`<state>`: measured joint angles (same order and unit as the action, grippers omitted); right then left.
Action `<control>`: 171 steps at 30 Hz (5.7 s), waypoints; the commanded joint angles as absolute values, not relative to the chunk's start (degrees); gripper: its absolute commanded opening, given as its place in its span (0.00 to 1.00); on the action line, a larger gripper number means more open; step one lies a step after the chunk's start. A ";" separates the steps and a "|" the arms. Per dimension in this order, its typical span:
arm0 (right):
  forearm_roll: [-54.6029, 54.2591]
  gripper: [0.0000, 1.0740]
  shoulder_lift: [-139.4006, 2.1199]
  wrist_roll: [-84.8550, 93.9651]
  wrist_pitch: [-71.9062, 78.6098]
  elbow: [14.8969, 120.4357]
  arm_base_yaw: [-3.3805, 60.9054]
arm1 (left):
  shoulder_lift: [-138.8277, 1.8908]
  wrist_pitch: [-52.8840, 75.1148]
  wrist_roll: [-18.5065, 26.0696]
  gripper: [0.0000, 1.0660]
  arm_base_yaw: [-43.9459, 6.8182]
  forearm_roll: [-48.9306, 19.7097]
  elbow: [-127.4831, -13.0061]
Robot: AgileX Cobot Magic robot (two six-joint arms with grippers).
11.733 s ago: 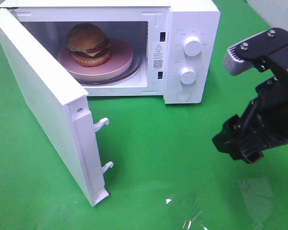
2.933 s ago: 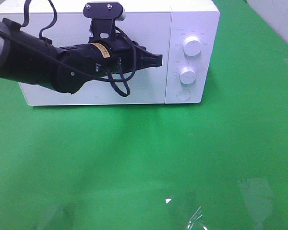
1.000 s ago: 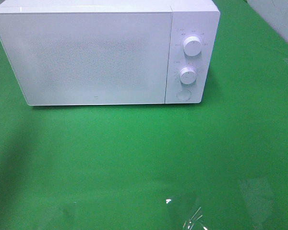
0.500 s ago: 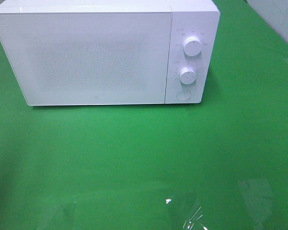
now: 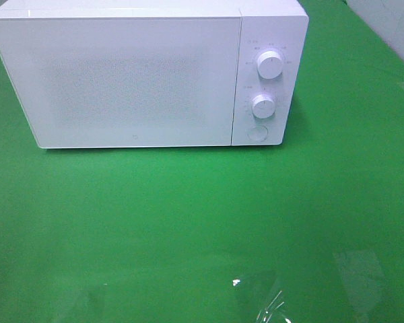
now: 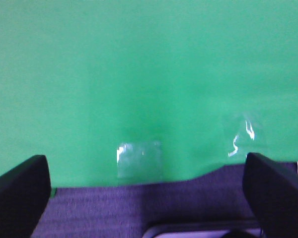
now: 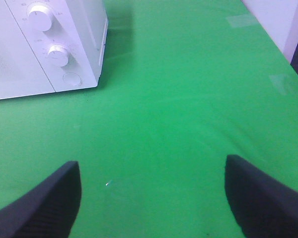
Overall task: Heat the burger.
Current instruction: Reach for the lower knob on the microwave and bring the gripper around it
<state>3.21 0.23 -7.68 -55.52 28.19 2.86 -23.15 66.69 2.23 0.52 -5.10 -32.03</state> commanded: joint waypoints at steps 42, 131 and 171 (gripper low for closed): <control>3.04 0.71 1.49 -7.28 -55.06 28.13 2.81 | 1.55 61.19 2.01 0.91 1.09 -6.13 -29.56; -21.03 0.71 -77.75 11.97 51.17 17.36 15.30 | 1.15 61.19 2.01 0.91 1.09 -5.96 -29.56; -48.93 0.71 -100.15 18.22 75.97 26.24 50.13 | 1.15 61.19 2.01 0.91 1.09 -5.96 -29.56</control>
